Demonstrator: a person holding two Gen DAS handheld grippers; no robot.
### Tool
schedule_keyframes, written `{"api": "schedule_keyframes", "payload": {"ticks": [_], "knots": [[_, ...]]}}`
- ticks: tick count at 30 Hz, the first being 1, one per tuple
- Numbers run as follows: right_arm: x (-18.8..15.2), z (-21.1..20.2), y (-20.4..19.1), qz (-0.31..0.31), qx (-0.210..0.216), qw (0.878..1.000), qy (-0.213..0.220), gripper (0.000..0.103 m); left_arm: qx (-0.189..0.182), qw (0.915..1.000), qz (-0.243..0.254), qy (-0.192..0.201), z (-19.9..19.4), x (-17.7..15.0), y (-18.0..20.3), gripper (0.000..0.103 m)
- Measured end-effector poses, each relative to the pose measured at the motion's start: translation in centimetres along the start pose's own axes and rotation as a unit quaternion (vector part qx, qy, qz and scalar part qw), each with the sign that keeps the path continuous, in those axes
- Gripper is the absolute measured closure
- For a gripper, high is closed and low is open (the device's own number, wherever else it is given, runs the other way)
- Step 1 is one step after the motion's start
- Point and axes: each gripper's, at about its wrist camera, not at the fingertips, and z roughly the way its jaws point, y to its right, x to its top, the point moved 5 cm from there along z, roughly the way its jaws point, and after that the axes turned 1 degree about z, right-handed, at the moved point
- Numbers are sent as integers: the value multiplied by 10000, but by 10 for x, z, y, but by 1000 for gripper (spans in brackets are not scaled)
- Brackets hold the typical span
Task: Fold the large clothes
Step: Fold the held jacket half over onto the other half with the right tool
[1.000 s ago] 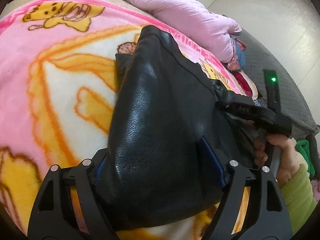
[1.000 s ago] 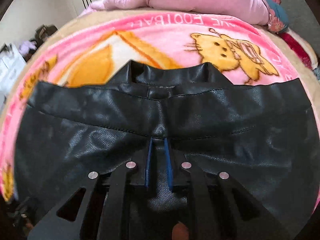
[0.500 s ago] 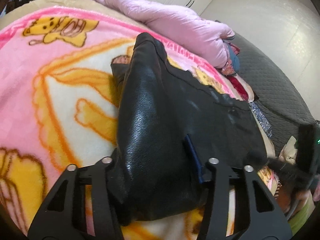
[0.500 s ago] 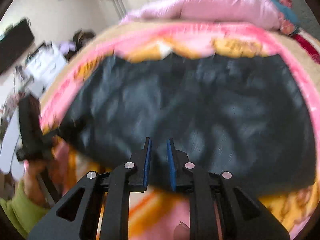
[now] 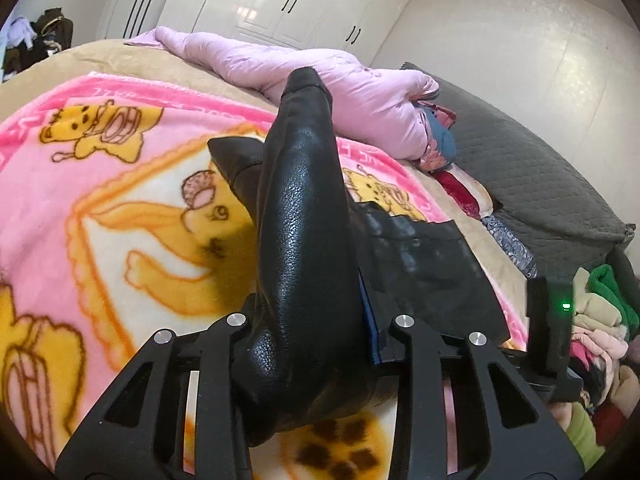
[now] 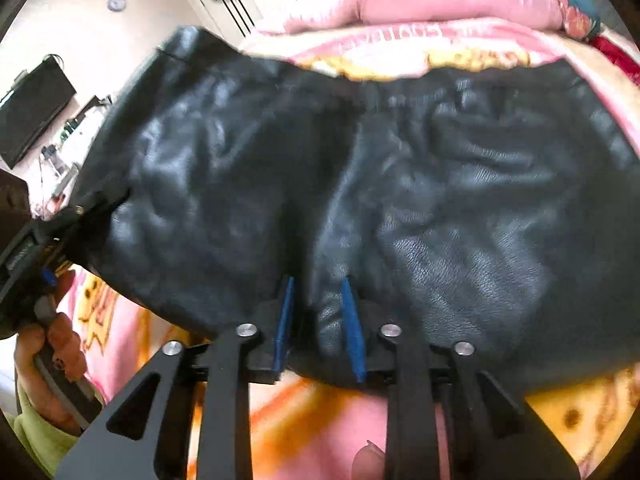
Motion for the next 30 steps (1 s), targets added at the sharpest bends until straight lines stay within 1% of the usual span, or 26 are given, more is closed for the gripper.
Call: {"api": "schedule_keyframes", "payload": {"ticks": [1, 2, 4, 5, 6, 7, 8, 10, 11, 12, 13, 14, 15, 16, 17, 19, 20, 22, 23, 24, 25, 27, 28, 29, 30], "knots": [[3, -11, 1, 56, -96, 9998, 169, 54, 15, 10000, 44, 6, -1, 1, 5, 79], [6, -19, 3, 113, -112, 9995, 270, 50, 27, 10000, 85, 14, -1, 3, 10, 79], [18, -43, 0, 263, 52, 9984, 500, 50, -11, 9999, 115, 42, -3, 7, 18, 80], [28, -54, -5, 301, 129, 9978, 582, 47, -22, 9999, 127, 69, -3, 9, 23, 80], [38, -62, -13, 286, 210, 9975, 613, 36, -12, 9998, 163, 95, -4, 10, 28, 80], [48, -70, -22, 259, 285, 9973, 622, 27, -1, 9997, 222, 143, -5, 11, 34, 80], [55, -75, -29, 228, 332, 9972, 629, 15, -20, 9995, 256, 179, -6, 11, 39, 80], [84, -83, -59, 59, 498, 9971, 568, 14, -53, 9994, 282, 209, -7, 11, 47, 80], [96, -81, -70, 9, 543, 9973, 494, 13, -78, 9993, 283, 229, -7, 12, 50, 80], [110, -77, -91, -116, 572, 9979, 279, 12, -75, 9992, 300, 243, -8, 12, 53, 80], [118, -72, -99, -193, 498, 9985, 111, 12, -91, 9992, 305, 252, -8, 12, 55, 80], [128, -60, -113, -318, 250, 9990, -173, 12, -107, 9992, 292, 252, -8, 13, 56, 80], [132, -54, -120, -390, 73, 9988, -304, 12, -119, 9992, 284, 251, -9, 13, 56, 80], [134, -46, -129, -518, -118, 9975, -467, 12, -131, 9992, 287, 253, -10, 13, 57, 80], [138, -31, -140, -686, -325, 9943, -746, 12, -147, 9992, 276, 258, -10, 12, 57, 80], [134, -14, -149, -758, -485, 9896, -1122, 12, -181, 9992, 260, 260, -11, 12, 57, 80], [134, -2, -153, -801, -635, 9858, -1331, 12, -204, 9992, 241, 264, -12, 11, 56, 80], [128, 13, -156, -832, -899, 9809, -1509, 13, -229, 9992, 181, 263, -13, 10, 55, 80], [127, 20, -157, -881, -1019, 9778, -1605, 20, -247, 9992, 151, 260, -13, 10, 54, 80], [127, 26, -154, -890, -1120, 9759, -1648, 34, -251, 9993, 136, 255, -14, 9, 54, 80], [127, 32, -151, -891, -1196, 9744, -1683, 40, -233, 9994, 117, 242, -14, 9, 52, 80], [125, 37, -148, -854, -1065, 9759, -1702, 53, -200, 9996, 56, 201, -13, 10, 48, 80], [124, 36, -148, -885, -1039, 9768, -1648, 56, -240, 9996, -11, 177, -13, 10, 45, 79], [126, 34, -149, -918, -1018, 9777, -1589, 62, -284, 9994, -56, 166, -14, 10, 43, 77], [128, 28, -147, -924, -915, 9806, -1466, 66, -284, 9994, -51, 183, -15, 11, 42, 73]]}}
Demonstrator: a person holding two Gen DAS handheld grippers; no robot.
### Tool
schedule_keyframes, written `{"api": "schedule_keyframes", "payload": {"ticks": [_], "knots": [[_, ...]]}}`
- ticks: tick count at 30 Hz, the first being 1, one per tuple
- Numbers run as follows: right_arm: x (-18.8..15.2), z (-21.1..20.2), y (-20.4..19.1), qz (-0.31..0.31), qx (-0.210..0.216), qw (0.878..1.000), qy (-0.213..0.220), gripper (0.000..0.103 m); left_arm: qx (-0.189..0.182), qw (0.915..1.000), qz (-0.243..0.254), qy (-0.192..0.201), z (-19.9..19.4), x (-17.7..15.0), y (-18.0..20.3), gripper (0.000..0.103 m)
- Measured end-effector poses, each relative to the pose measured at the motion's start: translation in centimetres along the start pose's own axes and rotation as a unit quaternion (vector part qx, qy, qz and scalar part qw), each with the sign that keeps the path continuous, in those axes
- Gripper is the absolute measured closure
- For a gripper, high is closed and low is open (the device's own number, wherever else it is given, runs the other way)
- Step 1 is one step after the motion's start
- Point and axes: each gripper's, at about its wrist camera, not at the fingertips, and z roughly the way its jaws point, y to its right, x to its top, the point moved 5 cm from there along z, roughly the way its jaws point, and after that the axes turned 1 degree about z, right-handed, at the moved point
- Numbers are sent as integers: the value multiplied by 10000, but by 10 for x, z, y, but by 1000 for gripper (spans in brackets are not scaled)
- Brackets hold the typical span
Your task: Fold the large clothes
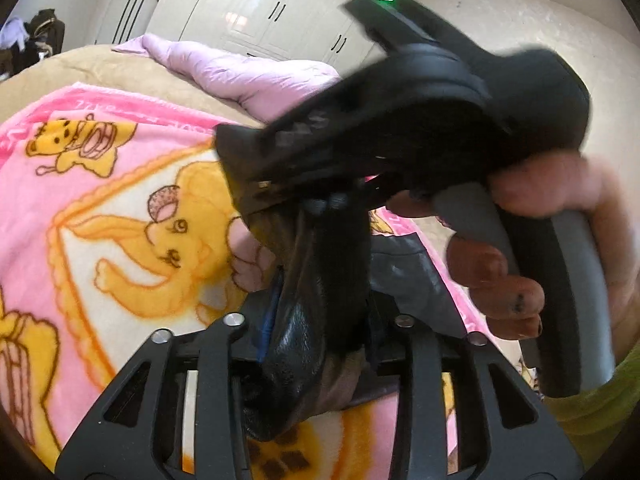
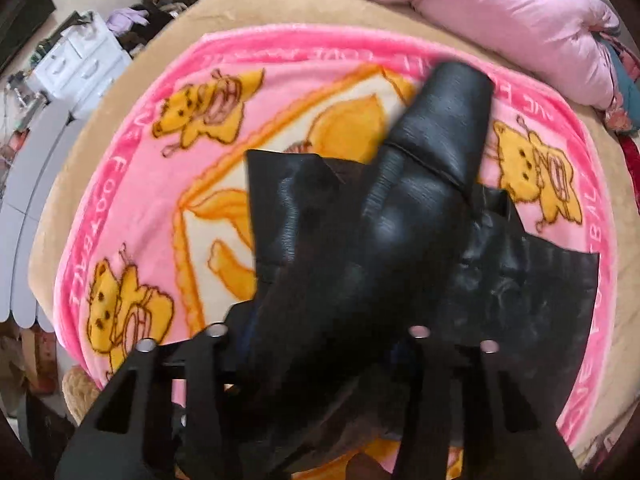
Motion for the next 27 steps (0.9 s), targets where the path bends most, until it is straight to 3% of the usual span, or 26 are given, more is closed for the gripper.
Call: {"api": "schedule_keyframes", "payload": {"ticks": [2, 4, 6, 8, 10, 12, 18, 23, 25, 26, 27], "knots": [[1, -8, 10, 72, 237, 9996, 154, 72, -32, 9999, 119, 38, -7, 2, 6, 66], [-1, -21, 32, 215, 464, 9981, 348, 76, -234, 9996, 180, 33, -15, 3, 16, 45], [-2, -36, 60, 412, 651, 9956, 541, 78, -392, 9988, 282, 115, -26, 4, 28, 36], [-5, -52, 88, 662, 877, 9915, 692, 79, -501, 9970, 495, 334, -41, 9, 44, 36], [-12, -66, 122, 945, 1162, 9852, 831, 80, -453, 9950, 565, 690, -55, 18, 51, 36], [-22, -78, 154, 1066, 1303, 9807, 997, 80, -345, 9948, 511, 808, -55, 25, 48, 31], [-58, -85, 242, 1551, 1772, 9633, 1287, 81, -5, 9997, 242, -69, 26, 21, 37, 31], [-84, -68, 297, 2050, 2179, 9436, 1418, 79, -125, 9967, 387, -706, 90, -11, 63, 31], [-95, -55, 316, 2182, 2271, 9389, 1387, 74, -134, 9934, 532, -1005, 114, -31, 77, 31], [-102, -45, 325, 2275, 2231, 9392, 1281, 58, -121, 9925, 534, -1091, 121, -39, 81, 31], [-107, -37, 331, 2345, 2149, 9411, 1145, 30, -111, 9920, 544, -1133, 124, -43, 84, 31]]}}
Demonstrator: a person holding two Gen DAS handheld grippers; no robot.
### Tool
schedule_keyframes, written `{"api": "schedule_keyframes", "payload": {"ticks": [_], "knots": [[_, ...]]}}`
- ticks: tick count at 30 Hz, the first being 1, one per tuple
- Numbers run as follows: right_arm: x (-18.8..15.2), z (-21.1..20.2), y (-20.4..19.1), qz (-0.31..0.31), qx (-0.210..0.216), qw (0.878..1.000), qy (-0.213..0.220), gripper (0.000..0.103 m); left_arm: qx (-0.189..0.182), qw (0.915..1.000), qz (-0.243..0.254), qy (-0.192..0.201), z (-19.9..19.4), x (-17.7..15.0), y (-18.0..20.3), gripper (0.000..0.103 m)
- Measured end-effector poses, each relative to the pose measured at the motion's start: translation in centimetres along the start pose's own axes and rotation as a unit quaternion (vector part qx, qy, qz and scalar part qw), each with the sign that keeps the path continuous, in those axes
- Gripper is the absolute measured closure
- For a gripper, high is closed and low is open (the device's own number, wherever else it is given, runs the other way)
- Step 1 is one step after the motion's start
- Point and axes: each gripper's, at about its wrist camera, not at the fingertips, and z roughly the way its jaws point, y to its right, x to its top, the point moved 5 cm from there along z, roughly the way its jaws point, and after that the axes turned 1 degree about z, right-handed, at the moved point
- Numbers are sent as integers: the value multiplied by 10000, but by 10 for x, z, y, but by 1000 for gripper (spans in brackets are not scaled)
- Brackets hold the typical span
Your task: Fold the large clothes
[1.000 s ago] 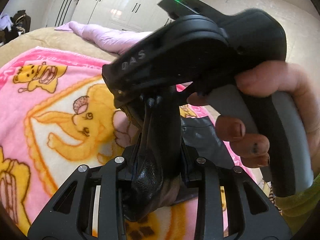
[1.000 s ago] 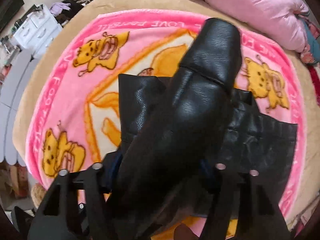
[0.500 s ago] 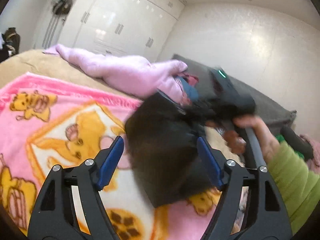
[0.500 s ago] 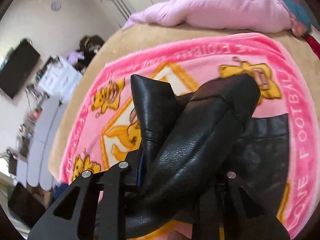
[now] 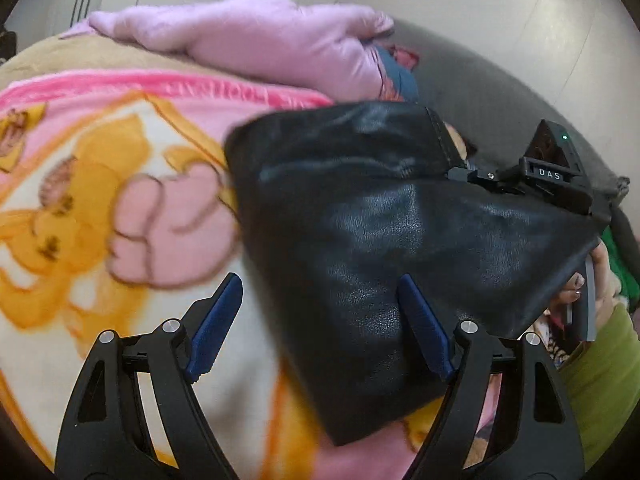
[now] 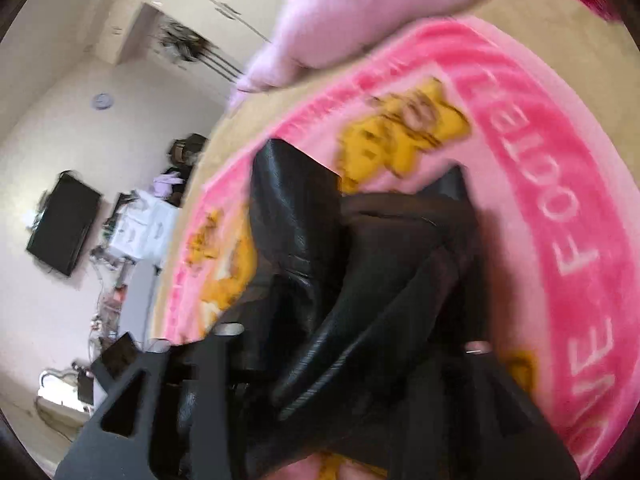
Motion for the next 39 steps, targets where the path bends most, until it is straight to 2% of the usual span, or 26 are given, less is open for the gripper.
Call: {"api": "schedule_keyframes", "payload": {"ticks": [1, 2, 3, 6, 8, 10, 12, 14, 15, 16, 17, 18, 19, 21, 22, 24, 27, 29, 33, 34, 36, 39], "knots": [[-3, 2, 14, 118, -213, 9997, -89, 15, 13, 10000, 40, -47, 5, -5, 5, 31], [-4, 1, 26, 193, -472, 9987, -82, 6, 13, 9999, 72, -84, 7, -7, 5, 31], [-5, -6, 39, 218, -709, 9972, 36, 6, 8, 9998, 126, -128, 10, -10, 8, 31], [-5, -27, 52, 402, -732, 9958, 378, 6, 91, 9994, 294, -126, 13, -15, 15, 31], [-5, -34, 45, 336, -696, 9959, 473, 6, 150, 9993, 322, -109, 14, -15, 15, 31], [-6, -31, 26, 145, -703, 9967, 387, 6, 213, 9989, 398, -99, 13, -17, 19, 31], [-6, -20, 9, -1, -884, 9960, 144, 6, 311, 9982, 513, -90, 15, -16, 23, 31], [-4, -1, 0, -90, -1381, 9902, -185, 6, 395, 9973, 615, -86, 16, -16, 26, 31], [-2, 8, -5, -278, -1787, 9832, -256, 8, 417, 9969, 654, -88, 16, -16, 27, 31], [-1, 16, -10, -524, -2167, 9746, -226, 29, 425, 9968, 669, -98, 19, -14, 26, 31], [-1, 19, -15, -727, -2241, 9717, -157, 61, 471, 9963, 704, -128, 20, -13, 26, 31], [-3, 18, -22, -858, -2186, 9720, 26, 76, 493, 9961, 718, -159, 21, -14, 25, 31], [-2, 12, -32, -1041, -2040, 9731, 260, 86, 479, 9966, 648, -185, 20, -12, 22, 31], [-2, -10, -50, -1385, -1445, 9763, 829, 89, 261, 9981, 550, -93, 15, -6, 19, 30], [-3, -21, -52, -1406, -1101, 9781, 1065, 89, 210, 9981, 578, -29, 12, -2, 19, 26], [-3, -28, -37, -1429, -839, 9780, 1266, 89, 172, 9976, 676, -10, 12, 2, 23, 24], [-4, -8, 9, -1189, -1247, 9794, 1049, 87, 149, 9964, 758, -343, 32, -7, 30, 23], [-12, -2, 43, -926, -1196, 9829, 1048, 83, 201, 9954, 860, -370, 42, -14, 35, 21], [-28, 3, 70, -726, -1117, 9833, 1239, 73, 327, 9926, 1147, -232, 46, -21, 44, 16], [-28, 7, 71, -712, -1168, 9828, 1237, 71, 338, 9922, 1181, -221, 47, -22, 45, 15], [-28, 8, 75, -533, -1298, 9822, 1252, 52, 350, 9923, 1170, -227, 46, -21, 45, 15], [-22, -1, 69, -437, -1340, 9821, 1252, 42, 286, 9940, 1024, -241, 44, -20, 40, 15]]}}
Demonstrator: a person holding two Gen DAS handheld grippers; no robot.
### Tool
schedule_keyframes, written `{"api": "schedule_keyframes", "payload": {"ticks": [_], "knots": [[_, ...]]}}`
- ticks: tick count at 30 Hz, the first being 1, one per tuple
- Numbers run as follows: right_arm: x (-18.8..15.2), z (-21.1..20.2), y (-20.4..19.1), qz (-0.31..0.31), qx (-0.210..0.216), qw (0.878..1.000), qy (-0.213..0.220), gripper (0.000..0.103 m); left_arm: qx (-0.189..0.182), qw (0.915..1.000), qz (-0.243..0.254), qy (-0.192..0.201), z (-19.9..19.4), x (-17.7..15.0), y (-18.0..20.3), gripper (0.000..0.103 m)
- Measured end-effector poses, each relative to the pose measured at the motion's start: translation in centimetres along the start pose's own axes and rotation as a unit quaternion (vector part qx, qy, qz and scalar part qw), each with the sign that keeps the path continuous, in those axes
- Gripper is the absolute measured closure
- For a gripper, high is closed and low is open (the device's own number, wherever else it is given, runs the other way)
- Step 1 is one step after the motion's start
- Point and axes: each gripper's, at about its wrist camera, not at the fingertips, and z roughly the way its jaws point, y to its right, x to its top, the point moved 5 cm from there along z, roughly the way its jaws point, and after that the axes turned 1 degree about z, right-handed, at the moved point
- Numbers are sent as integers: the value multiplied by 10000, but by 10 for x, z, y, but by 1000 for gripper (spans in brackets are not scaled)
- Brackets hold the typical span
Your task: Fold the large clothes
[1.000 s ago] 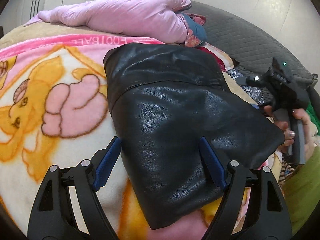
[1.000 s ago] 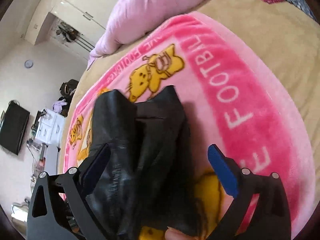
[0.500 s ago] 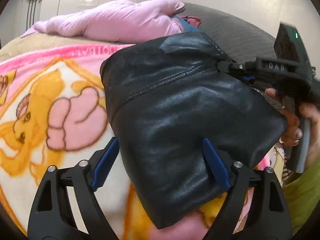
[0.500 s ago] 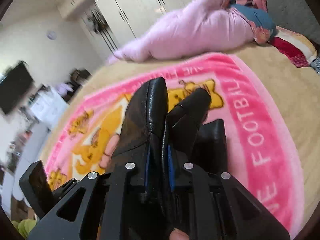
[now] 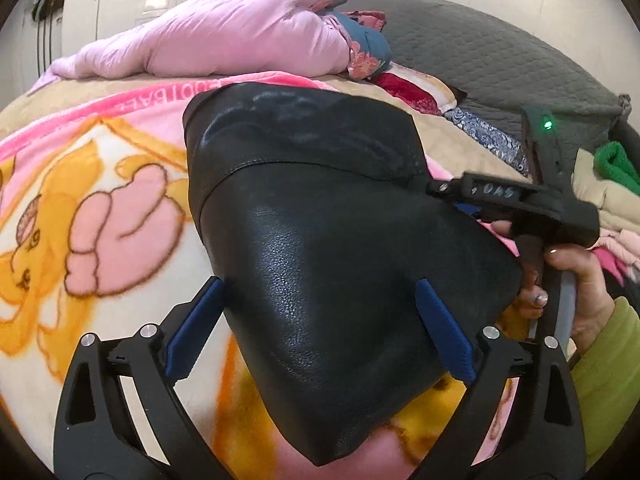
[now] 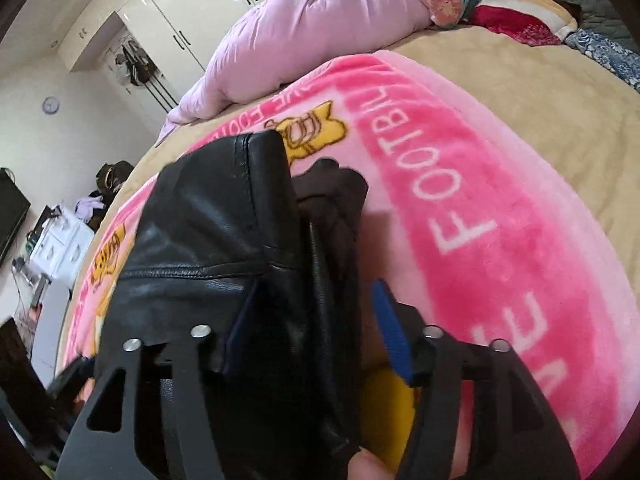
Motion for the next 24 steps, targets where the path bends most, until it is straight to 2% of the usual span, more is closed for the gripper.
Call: {"api": "schedule_keyframes", "payload": {"ticks": [1, 2, 5, 9, 17, 21, 24], "knots": [[3, -5, -5, -109, -105, 9999, 35, 39, -14, 10000, -36, -1, 0, 0, -2, 15], [6, -7, -8, -207, -228, 9995, 73, 31, -36, 10000, -70, -3, -1, 0, -3, 15], [12, -16, -20, -416, -280, 9985, 207, 27, -79, 9999, -144, 12, -5, 1, -5, 15], [15, -34, -37, -666, -410, 9958, 465, 16, -103, 9999, -127, 42, -11, 1, -3, 15], [26, -57, -64, -1040, -730, 9882, 851, 15, -186, 9997, -100, 79, -20, -2, -1, 14], [44, -49, -64, -881, -889, 9885, 853, 15, -182, 9998, -75, 54, -20, -4, -2, 14], [62, -25, -60, -619, -891, 9925, 570, 16, -144, 9999, -78, -16, -14, -8, -3, 12]]}}
